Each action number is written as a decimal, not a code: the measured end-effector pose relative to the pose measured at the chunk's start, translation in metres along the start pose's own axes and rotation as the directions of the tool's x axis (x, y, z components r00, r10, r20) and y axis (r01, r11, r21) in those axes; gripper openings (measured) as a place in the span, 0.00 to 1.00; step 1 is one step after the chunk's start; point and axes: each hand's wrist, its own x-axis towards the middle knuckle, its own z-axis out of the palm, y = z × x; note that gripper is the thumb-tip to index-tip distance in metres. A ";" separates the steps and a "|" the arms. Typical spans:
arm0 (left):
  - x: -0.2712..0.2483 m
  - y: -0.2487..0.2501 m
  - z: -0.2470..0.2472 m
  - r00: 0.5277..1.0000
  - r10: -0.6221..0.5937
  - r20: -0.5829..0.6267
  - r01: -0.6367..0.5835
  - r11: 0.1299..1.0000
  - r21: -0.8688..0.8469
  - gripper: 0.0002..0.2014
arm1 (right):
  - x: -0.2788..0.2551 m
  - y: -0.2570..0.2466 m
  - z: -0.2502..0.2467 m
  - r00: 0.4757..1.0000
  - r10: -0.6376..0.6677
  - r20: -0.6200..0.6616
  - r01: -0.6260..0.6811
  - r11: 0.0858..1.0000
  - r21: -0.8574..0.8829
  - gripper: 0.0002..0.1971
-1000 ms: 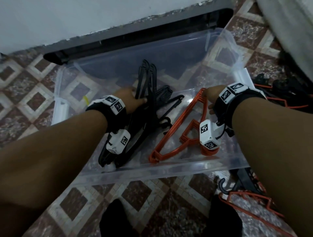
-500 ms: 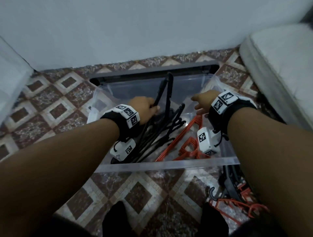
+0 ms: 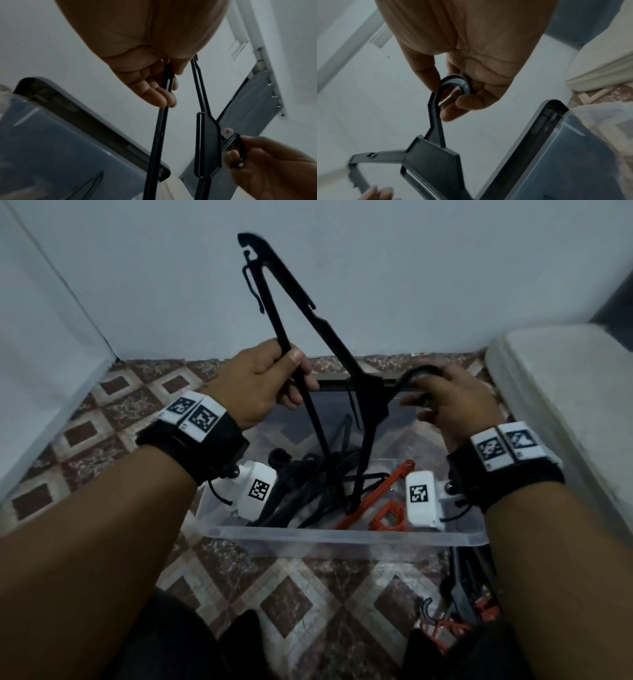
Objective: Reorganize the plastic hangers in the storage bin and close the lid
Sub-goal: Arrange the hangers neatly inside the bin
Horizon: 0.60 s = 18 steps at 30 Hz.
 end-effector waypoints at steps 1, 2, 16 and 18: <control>0.001 -0.008 0.000 0.999 -0.034 -0.012 0.033 0.999 -0.031 0.15 | 0.001 -0.005 0.000 0.999 -0.023 0.032 0.022 0.999 0.027 0.10; 0.002 -0.017 0.001 0.997 -0.076 -0.021 0.074 0.995 -0.072 0.15 | 0.001 -0.008 -0.001 0.997 -0.041 0.062 0.039 0.998 0.044 0.10; 0.061 -0.199 0.081 0.763 -0.628 0.150 0.145 0.394 0.908 0.27 | 0.017 0.000 -0.021 0.977 -0.196 0.084 0.197 0.680 -0.707 0.12; 0.069 -0.223 0.102 0.767 -0.632 0.111 0.257 0.462 0.849 0.40 | 0.021 0.000 -0.021 0.974 -0.217 0.068 0.199 0.672 -0.713 0.12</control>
